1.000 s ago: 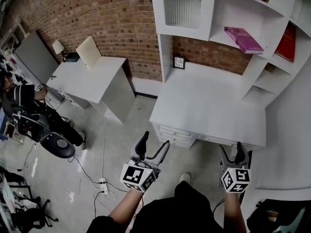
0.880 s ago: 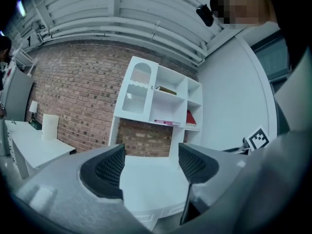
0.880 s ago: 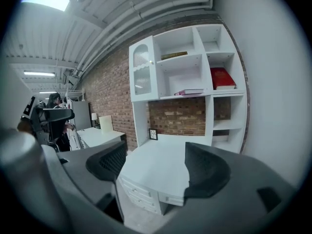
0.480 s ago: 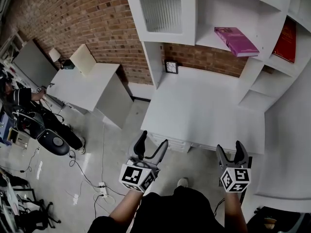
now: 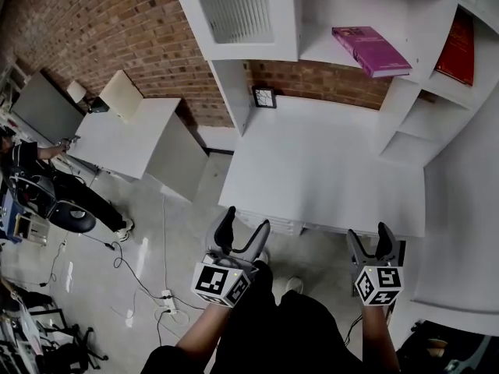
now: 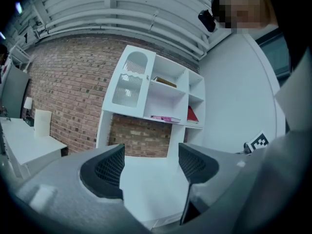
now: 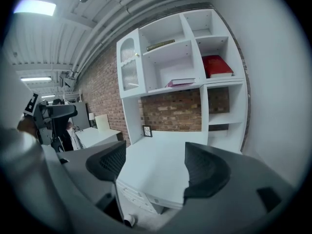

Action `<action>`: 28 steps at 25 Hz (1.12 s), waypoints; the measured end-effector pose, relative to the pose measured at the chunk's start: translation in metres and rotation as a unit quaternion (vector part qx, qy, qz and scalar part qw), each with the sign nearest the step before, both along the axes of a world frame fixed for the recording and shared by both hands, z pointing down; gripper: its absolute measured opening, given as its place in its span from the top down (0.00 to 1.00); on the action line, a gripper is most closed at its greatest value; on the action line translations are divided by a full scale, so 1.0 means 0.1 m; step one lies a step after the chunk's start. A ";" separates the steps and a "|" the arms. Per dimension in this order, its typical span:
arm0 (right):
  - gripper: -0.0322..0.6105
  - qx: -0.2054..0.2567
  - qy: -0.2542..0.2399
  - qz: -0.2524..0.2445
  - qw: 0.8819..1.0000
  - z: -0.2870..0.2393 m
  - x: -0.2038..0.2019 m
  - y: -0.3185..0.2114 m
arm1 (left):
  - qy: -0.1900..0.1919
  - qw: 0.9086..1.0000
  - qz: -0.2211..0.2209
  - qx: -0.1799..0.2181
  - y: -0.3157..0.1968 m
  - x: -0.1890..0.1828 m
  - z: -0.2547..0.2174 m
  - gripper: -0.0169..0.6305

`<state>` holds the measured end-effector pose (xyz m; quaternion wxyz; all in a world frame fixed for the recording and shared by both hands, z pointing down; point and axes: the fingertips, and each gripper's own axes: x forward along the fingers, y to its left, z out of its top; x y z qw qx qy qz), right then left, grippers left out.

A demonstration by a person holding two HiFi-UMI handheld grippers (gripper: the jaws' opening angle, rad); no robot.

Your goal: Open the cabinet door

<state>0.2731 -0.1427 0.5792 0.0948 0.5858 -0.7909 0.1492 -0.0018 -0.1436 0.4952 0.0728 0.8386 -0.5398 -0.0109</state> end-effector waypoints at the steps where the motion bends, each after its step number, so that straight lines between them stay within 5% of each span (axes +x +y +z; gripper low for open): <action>1: 0.39 -0.001 0.003 0.003 1.000 0.00 0.00 0.00 | 0.003 1.000 0.007 -0.005 -0.03 0.01 0.04 0.46; 11: 0.39 0.005 0.020 0.039 0.999 -0.10 -0.01 -0.33 | 0.017 0.998 0.065 0.011 -0.64 0.15 0.02 0.46; 28: 0.39 0.028 0.030 0.043 0.998 -0.43 -0.85 -1.56 | 0.020 0.997 0.070 0.037 -1.84 -0.72 -0.41 0.46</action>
